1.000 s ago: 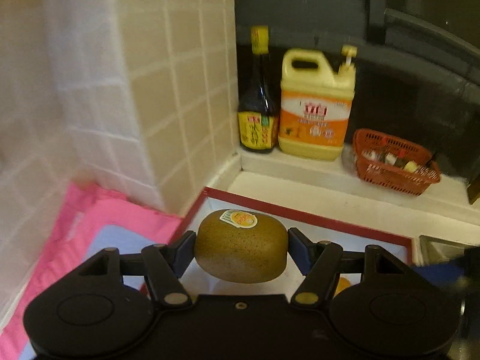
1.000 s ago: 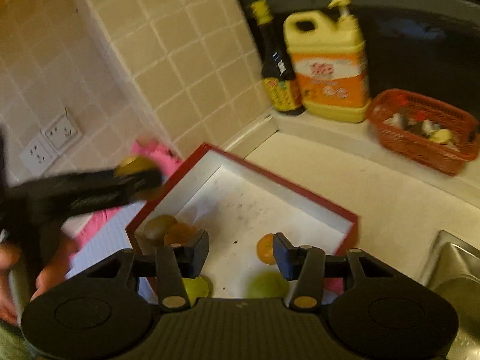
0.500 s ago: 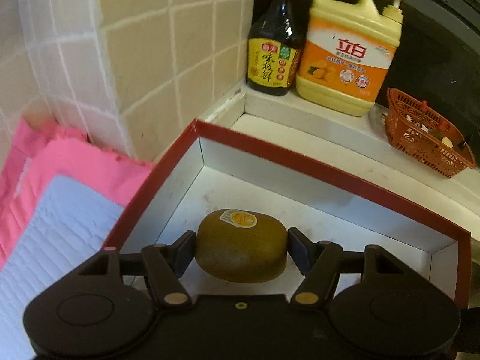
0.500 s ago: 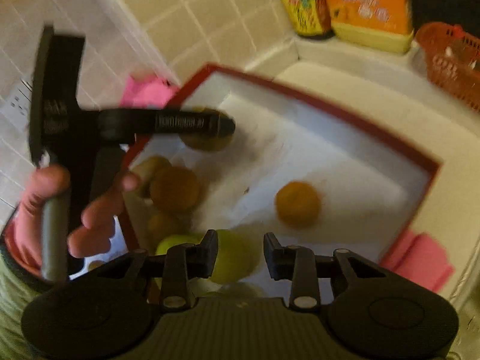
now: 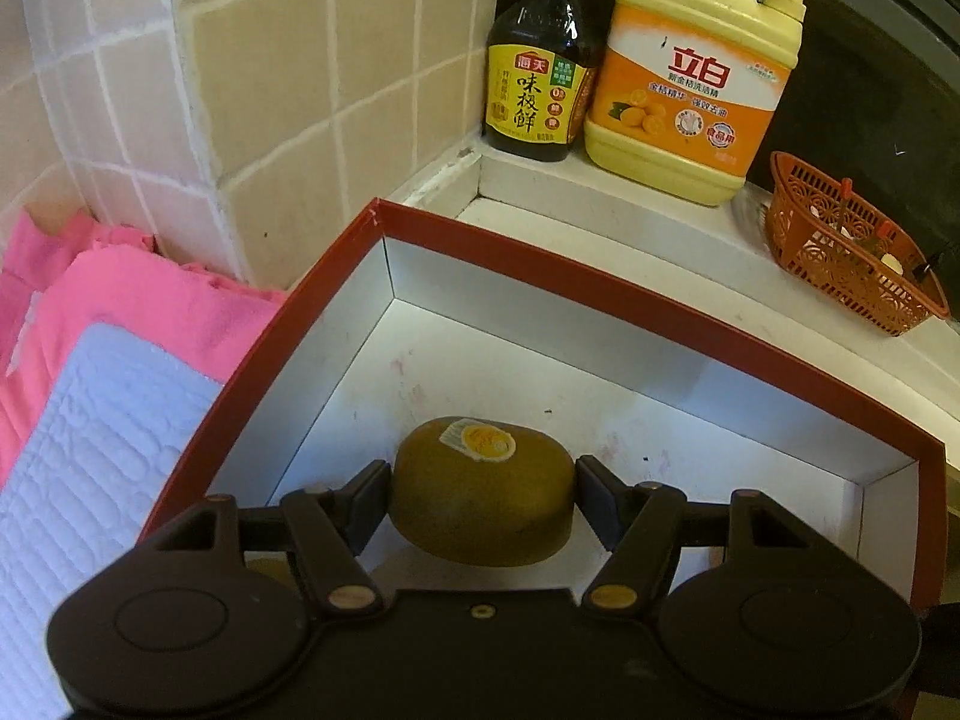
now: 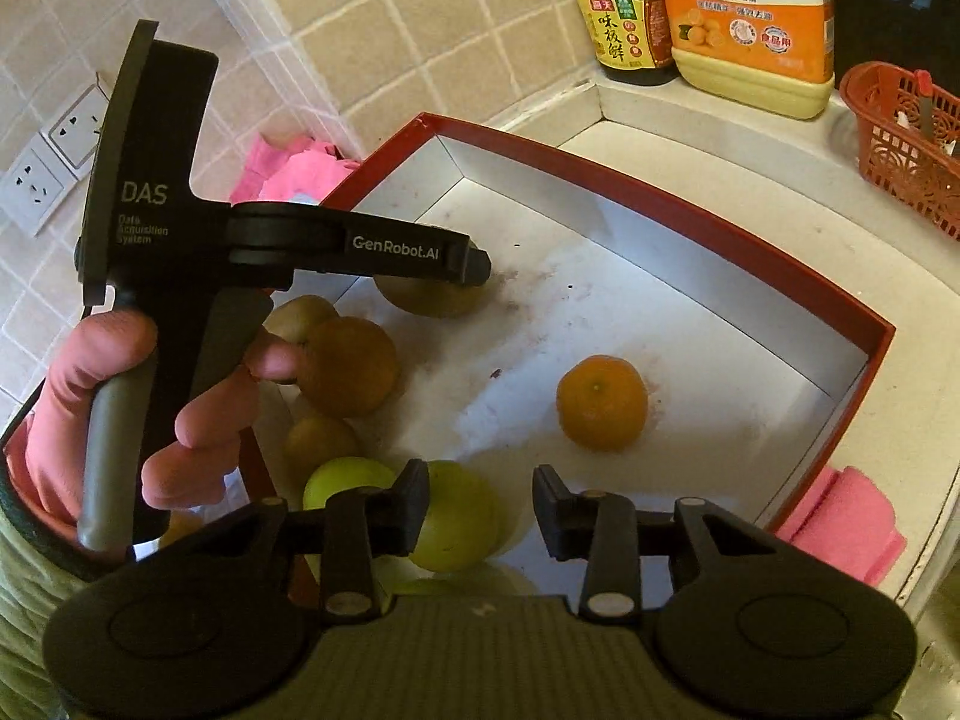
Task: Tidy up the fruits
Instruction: 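Carry the kiwi and yellow-green citrus into the red box and open both tools, then move both tools back over the remaining fruit on the mat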
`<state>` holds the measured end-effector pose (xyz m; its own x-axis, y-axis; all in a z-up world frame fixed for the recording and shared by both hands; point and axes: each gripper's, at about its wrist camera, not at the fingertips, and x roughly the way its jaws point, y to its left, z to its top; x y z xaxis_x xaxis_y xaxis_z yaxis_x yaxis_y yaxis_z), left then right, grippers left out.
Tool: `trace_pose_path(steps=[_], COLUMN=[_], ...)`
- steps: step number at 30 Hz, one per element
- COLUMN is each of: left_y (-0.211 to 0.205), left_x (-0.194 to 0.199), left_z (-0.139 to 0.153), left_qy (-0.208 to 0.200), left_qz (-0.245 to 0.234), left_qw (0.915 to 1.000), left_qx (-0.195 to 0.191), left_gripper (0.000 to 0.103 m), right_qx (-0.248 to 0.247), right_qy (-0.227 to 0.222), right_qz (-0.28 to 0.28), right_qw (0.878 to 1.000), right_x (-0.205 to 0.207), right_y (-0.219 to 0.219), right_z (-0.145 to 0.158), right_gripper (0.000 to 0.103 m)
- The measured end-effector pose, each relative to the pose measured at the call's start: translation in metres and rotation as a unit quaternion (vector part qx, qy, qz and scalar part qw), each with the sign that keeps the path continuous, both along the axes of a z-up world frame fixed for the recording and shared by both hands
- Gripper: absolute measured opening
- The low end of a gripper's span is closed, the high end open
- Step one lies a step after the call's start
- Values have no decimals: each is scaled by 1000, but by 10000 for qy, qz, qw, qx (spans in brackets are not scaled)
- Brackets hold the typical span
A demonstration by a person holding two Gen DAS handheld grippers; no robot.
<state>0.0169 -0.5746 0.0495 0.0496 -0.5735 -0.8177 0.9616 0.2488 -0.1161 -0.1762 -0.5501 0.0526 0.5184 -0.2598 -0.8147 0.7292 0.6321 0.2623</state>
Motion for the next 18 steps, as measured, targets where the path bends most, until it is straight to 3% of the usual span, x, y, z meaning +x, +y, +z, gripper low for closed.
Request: trace_pose_path(steps=[7,8,11,12,18], left_y=[13,18,36,45,121], left_x=[-1,-3,-6,-6,3], left_z=[15,21,42,51,83], left_qy=[118,47,-171,-214,-243], left_qz=[62,81,189,260,714], left_qw=[9999,9999,9990,9984,9931], left_qx=[-69,-140,-361,-445,-897], left_gripper=[80,80,80,80,81], right_qx=[75,53,-118,-213,-835], right_qy=[-110,-139,-239,-286,-167], right_qz=[-14,-20,-175,-222,-336], right_qw=[9999,9999,9995,9991,9958], right_x=[-7,-9,-17,-21,-33], right_y=[2,3,9,12,28], right_z=[4,7,20,25,52], right_gripper=[44,48,81,86,94])
